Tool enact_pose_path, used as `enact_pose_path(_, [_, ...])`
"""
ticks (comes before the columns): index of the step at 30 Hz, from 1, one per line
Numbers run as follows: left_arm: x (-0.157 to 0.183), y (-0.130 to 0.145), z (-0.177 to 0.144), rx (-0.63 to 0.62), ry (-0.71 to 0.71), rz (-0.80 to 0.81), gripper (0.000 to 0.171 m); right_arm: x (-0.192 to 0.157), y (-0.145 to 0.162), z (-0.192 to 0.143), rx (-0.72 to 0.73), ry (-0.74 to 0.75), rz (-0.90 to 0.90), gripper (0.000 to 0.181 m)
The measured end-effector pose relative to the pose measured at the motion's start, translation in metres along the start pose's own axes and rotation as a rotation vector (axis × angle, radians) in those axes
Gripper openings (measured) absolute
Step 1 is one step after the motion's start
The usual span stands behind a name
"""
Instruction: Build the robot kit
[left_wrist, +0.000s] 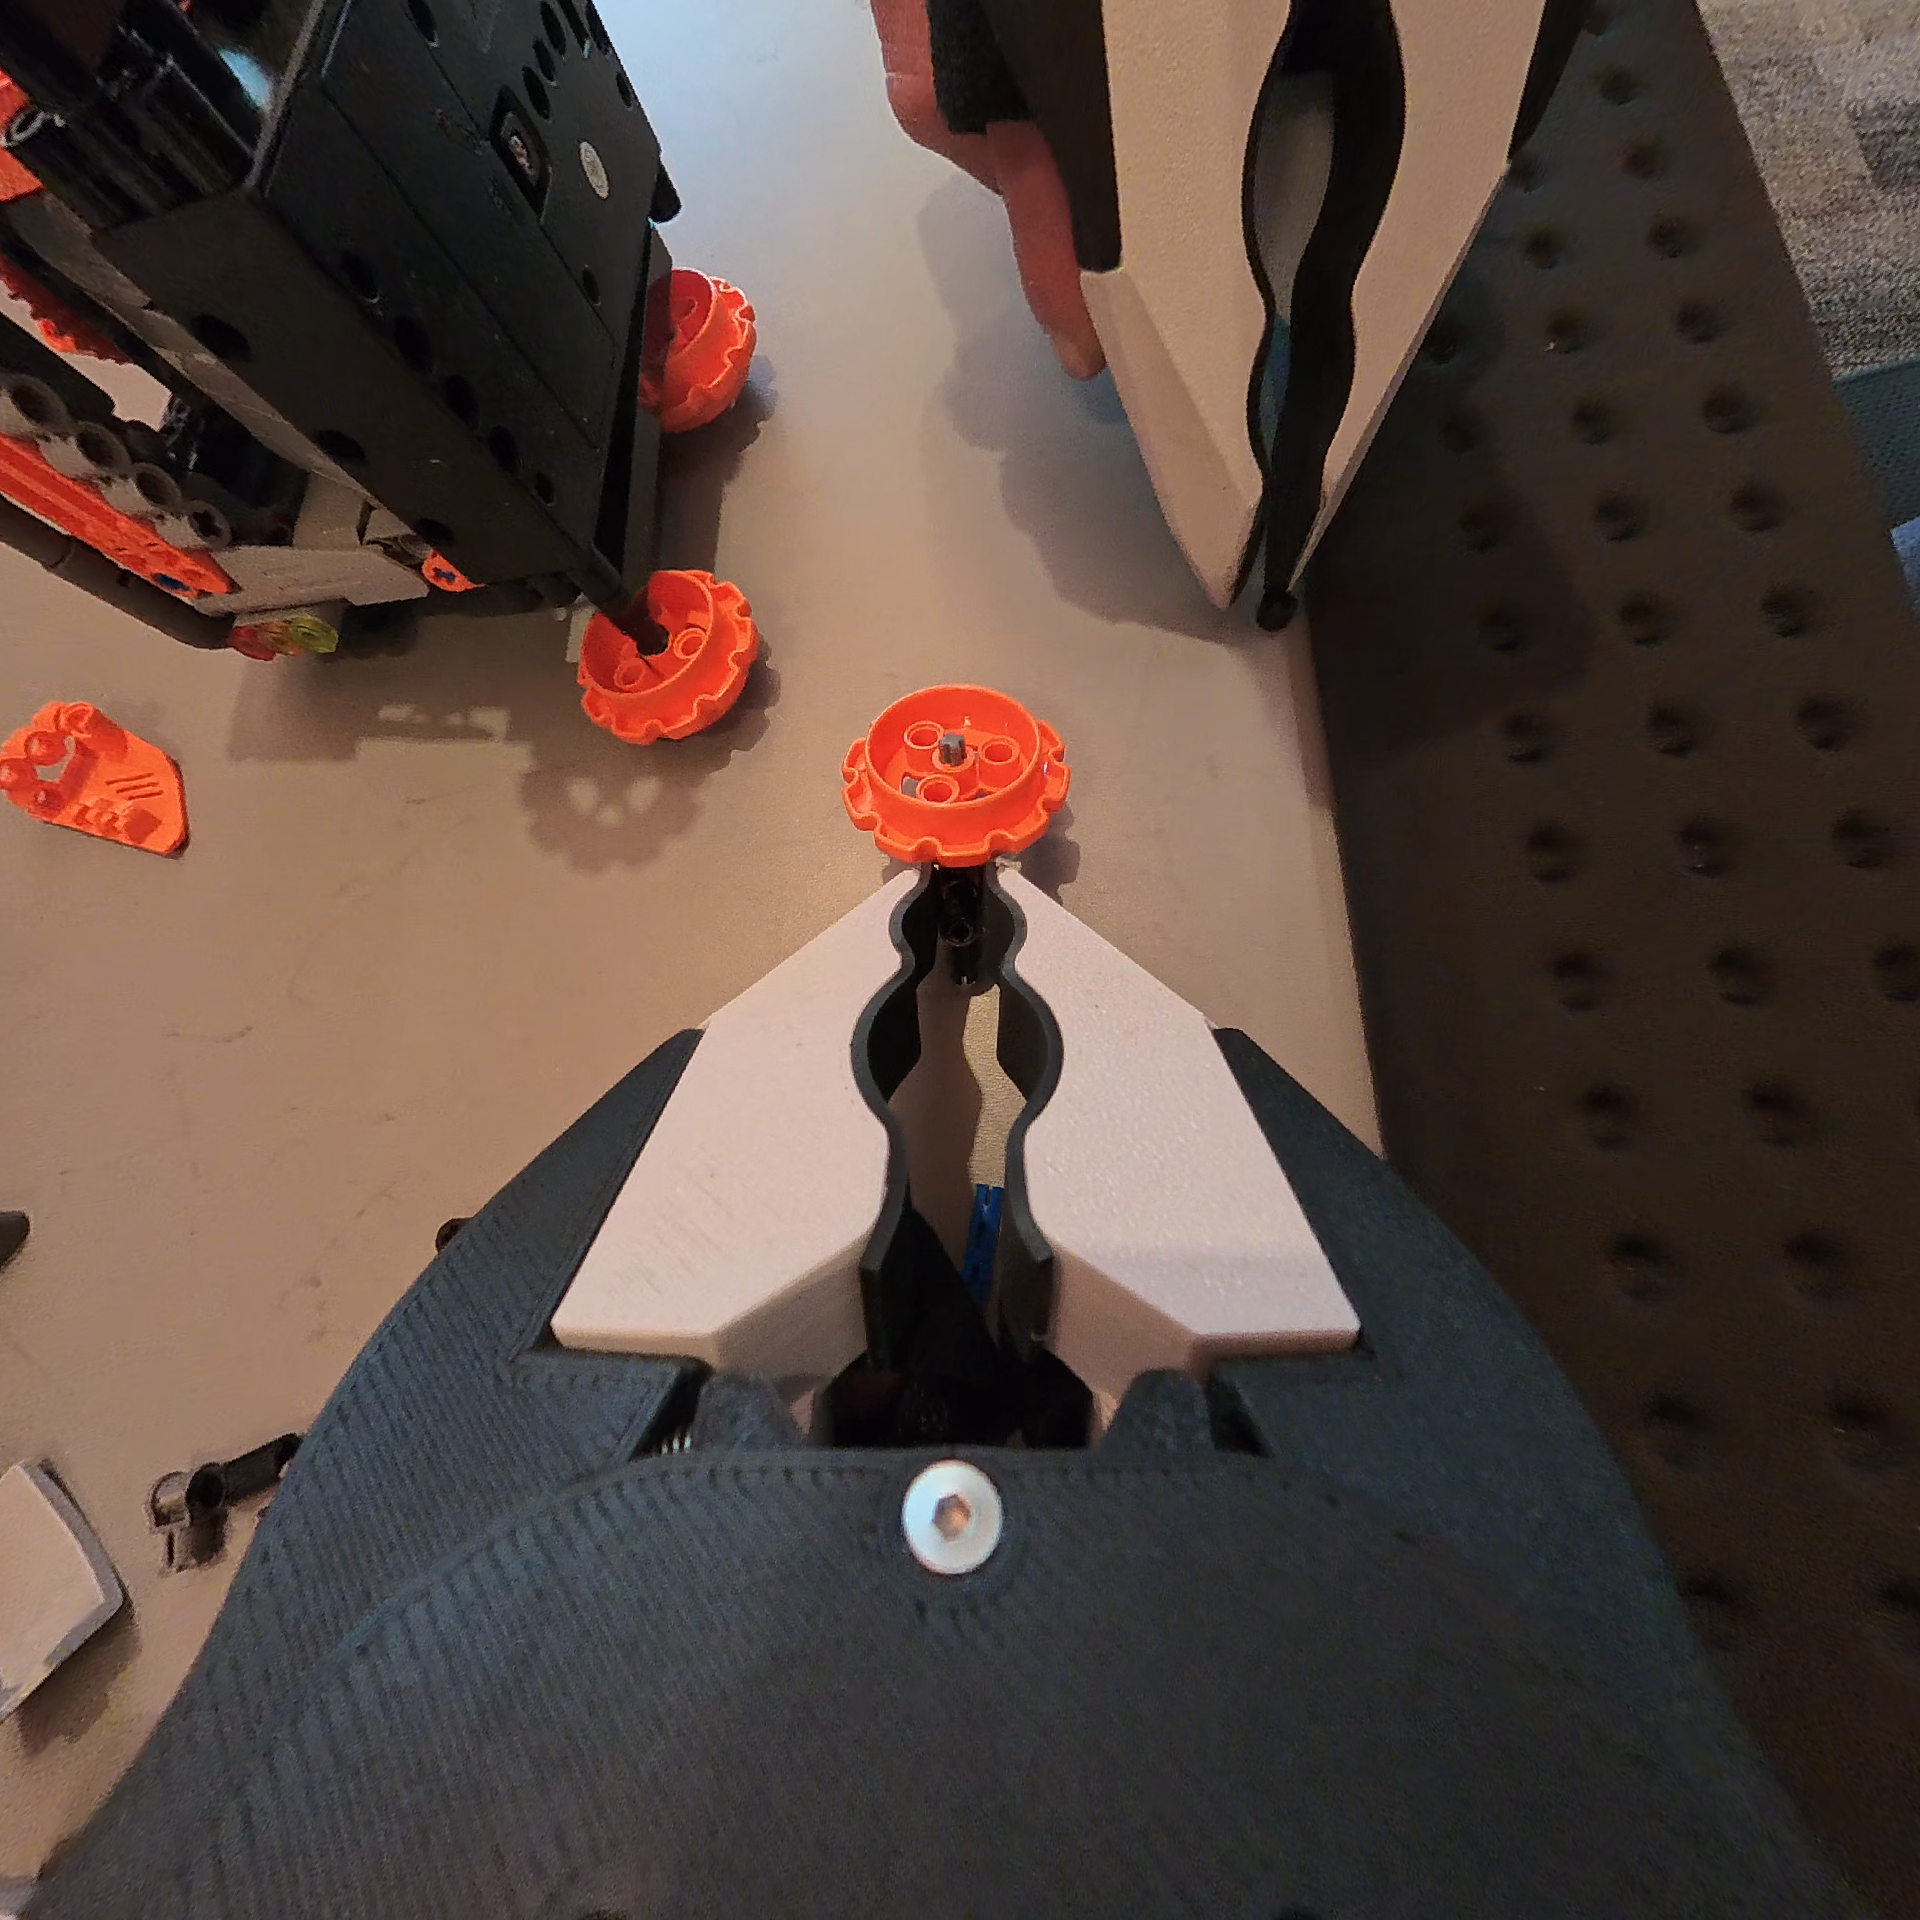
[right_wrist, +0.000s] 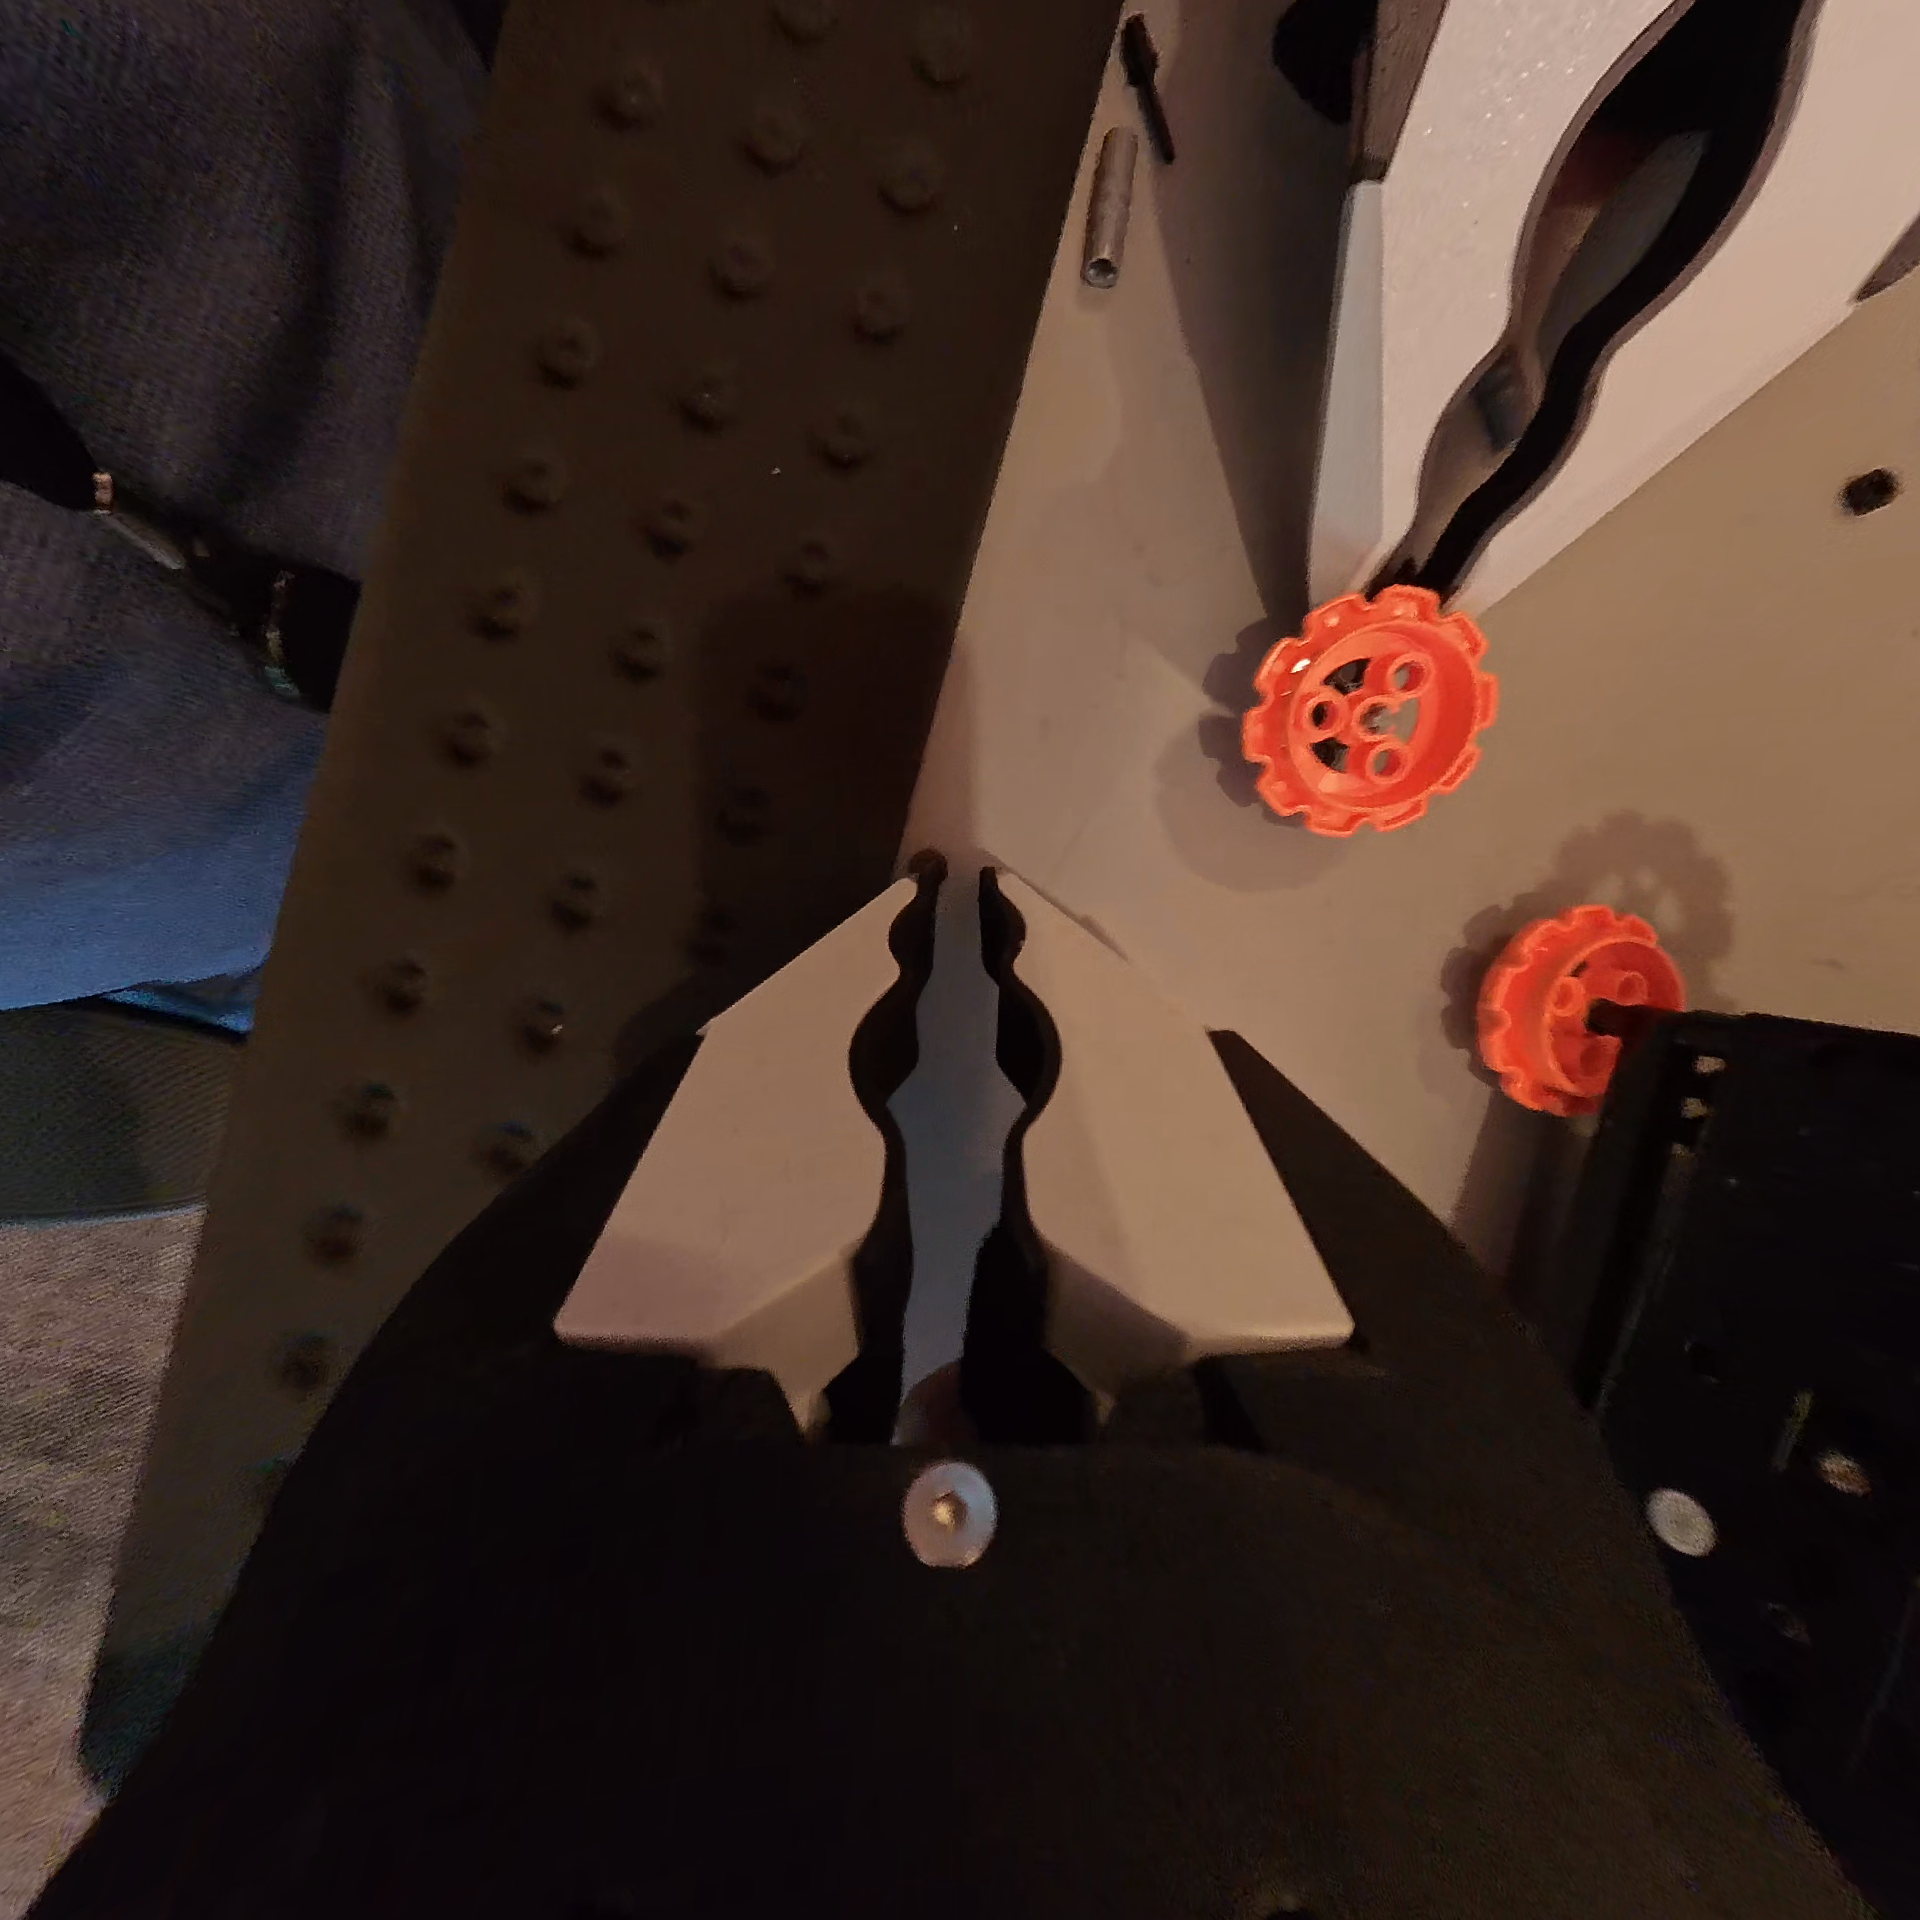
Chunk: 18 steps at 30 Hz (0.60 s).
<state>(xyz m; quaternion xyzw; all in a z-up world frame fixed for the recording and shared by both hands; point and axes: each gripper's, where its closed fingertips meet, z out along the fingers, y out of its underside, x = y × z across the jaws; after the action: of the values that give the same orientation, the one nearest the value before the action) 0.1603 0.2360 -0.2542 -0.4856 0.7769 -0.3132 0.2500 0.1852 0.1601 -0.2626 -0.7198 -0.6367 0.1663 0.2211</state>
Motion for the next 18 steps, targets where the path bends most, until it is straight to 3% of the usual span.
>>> enact_pose_path(2, [-0.001, 0.000, 0.000, -0.002, -0.008, 0.003, 0.007, 0.014, 0.001, 0.002, -0.022, 0.089, -0.008, 0.003])
enact_pose_path(8, [-0.003, 0.001, 0.000, -0.001, -0.009, 0.000, 0.007, 0.020, -0.005, -0.006, 0.043, 0.107, 0.023, 0.005])
enact_pose_path(14, [-0.016, 0.005, -0.007, -0.012, -0.053, -0.007, 0.007, 0.025, -0.052, 0.000, 0.158, 0.173, -0.015, 0.004])
enact_pose_path(18, [-0.037, 0.001, -0.028, 0.021, -0.135, -0.039, 0.007, 0.036, -0.084, 0.013, 0.223, 0.175, 0.006, 0.009])
